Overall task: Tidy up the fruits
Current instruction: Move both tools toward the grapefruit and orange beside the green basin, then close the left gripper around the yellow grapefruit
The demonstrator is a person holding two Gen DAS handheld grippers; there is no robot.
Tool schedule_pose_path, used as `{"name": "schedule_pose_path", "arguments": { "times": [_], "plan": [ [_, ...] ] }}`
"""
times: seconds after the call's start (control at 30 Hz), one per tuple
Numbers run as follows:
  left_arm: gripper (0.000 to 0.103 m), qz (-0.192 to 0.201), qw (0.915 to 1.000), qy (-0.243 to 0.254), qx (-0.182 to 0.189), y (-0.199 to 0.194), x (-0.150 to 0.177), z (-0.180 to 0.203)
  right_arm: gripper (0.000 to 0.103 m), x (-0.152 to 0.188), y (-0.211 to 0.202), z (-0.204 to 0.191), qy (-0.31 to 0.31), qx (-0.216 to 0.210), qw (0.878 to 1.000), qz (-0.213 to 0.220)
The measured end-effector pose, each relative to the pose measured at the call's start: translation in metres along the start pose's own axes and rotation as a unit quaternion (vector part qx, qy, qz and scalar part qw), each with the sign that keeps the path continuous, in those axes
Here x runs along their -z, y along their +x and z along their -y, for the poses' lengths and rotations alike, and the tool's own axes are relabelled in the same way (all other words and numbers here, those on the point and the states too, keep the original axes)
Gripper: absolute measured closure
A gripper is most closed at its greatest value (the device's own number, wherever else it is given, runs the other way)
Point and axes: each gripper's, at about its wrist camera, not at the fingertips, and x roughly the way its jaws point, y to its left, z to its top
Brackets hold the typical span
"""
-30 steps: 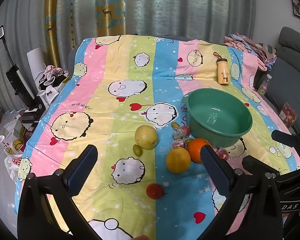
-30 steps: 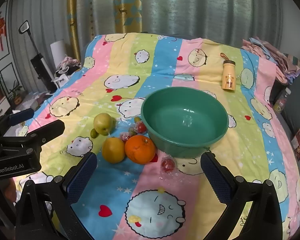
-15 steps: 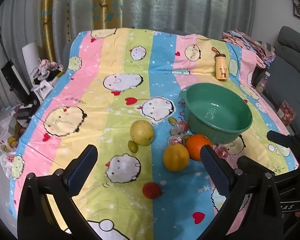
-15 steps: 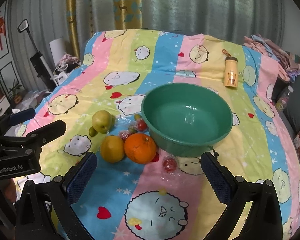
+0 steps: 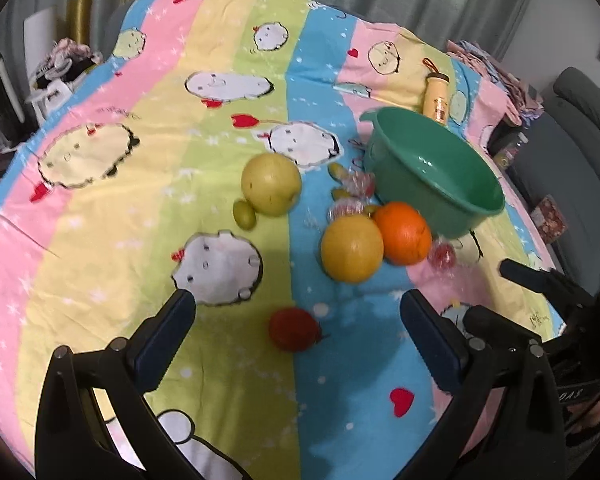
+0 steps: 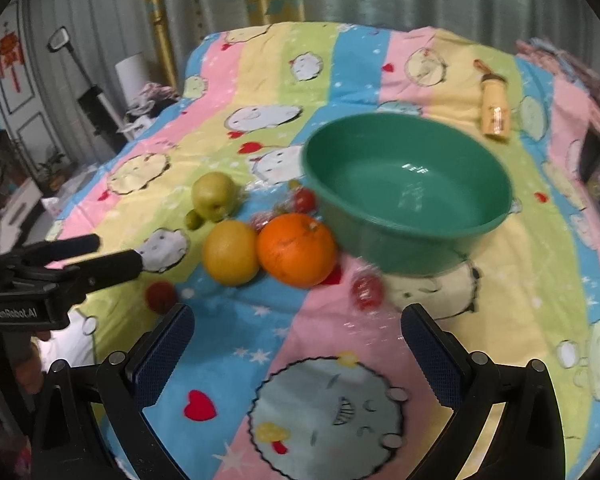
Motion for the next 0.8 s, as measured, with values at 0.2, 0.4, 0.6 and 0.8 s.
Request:
{"name": "schedule_pose_path", "arguments": {
  "times": [0.2,0.4,0.6,0.8],
  "plan": [
    [0.001,-0.006,0.9997,-0.013,0.021,0.006,0.009,-0.014,0.000,0.008,0.019,-0.006,0.001,-0.049,0.999,-0.012],
    [0.002,-0.003,0.9986,-0.008,0.052,0.010,0.002,-0.008,0.004,0.011,0.032,0.003,0.038,-0.067,0.997,-0.019],
    [0.004,-0.007,0.9977,0.012,0.067,0.026,-0.011,0.008,0.010,0.013,0.030,0.030,0.075,-0.037,0.996,-0.009],
    [0.011,-0.023,0.9967,0.023,0.075,0.049,-0.023,0.020,0.020,0.009,0.030,0.043,0.081,-0.034,0.996,-0.001]
  ]
}}
